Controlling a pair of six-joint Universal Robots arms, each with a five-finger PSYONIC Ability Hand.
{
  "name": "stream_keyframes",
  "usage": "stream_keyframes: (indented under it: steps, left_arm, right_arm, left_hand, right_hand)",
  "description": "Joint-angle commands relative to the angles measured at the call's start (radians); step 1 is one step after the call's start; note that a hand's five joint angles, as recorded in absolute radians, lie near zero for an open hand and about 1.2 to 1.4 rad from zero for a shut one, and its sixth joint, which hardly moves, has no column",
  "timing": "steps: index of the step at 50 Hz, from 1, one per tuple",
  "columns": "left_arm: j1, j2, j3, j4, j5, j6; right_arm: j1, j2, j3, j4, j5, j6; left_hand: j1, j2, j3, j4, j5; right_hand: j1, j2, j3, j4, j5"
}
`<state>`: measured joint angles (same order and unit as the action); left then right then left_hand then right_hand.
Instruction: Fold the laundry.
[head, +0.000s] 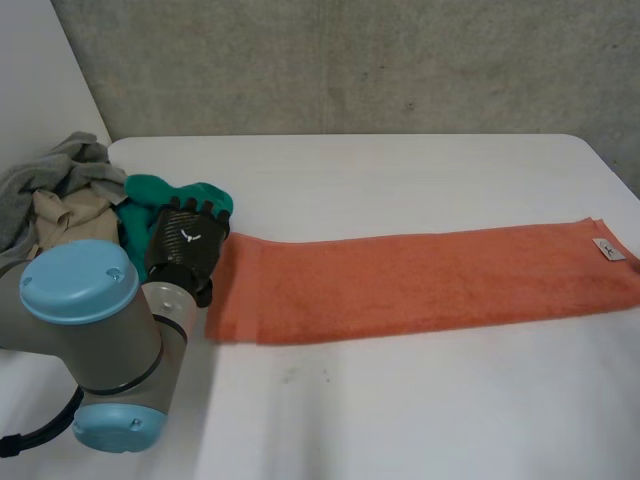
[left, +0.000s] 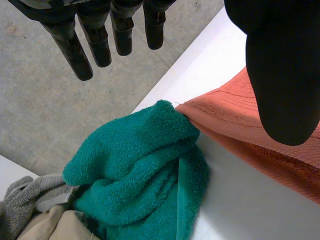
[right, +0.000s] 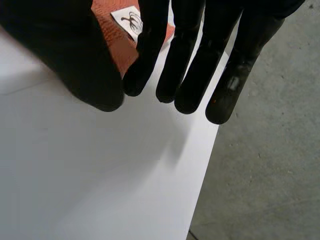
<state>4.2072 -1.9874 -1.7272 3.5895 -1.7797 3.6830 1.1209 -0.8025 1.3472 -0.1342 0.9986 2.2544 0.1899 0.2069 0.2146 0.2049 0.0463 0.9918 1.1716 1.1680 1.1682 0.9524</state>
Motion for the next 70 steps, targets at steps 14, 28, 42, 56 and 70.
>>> stream_keyframes:
  steps: [14,28,42,56,70]
  left_arm:
    - [0.002,0.001,-0.002,0.000,0.000,0.000]
    - [-0.001,0.001,-0.009,0.000,-0.001,0.000]
    - [-0.001,-0.001,-0.011,0.000,0.000,0.000]
    - [0.005,-0.002,-0.014,0.000,0.003,0.000]
    - [0.007,0.015,-0.020,0.000,0.000,0.000]
  right_arm:
    - [-0.069,-0.070,-0.013,0.001,-0.023,0.057]
    - [-0.069,-0.078,0.016,0.057,-0.147,0.123]
    - [-0.064,-0.029,-0.010,0.091,-0.209,0.120]
    - [-0.049,0.032,-0.057,0.088,-0.144,0.060]
    - [-0.069,-0.029,-0.094,-0.027,0.061,0.011]
  left_hand:
    - [-0.015,-0.032,-0.040,-0.030,-0.046]
    - [-0.015,-0.032,-0.040,-0.030,-0.046]
    - [-0.015,-0.032,-0.040,-0.030,-0.046]
    - [-0.015,-0.032,-0.040,-0.030,-0.046]
    - [-0.015,-0.032,-0.040,-0.030,-0.046]
  right_hand:
    - [0.404,0.225,0.228,0.228,0.269]
    - [-0.182,-0.361,-0.358,-0.358,-0.317]
    - [-0.141,-0.320,-0.317,-0.317,-0.276]
    - [0.404,0.225,0.228,0.228,0.269]
    - [0.404,0.225,0.228,0.228,0.269]
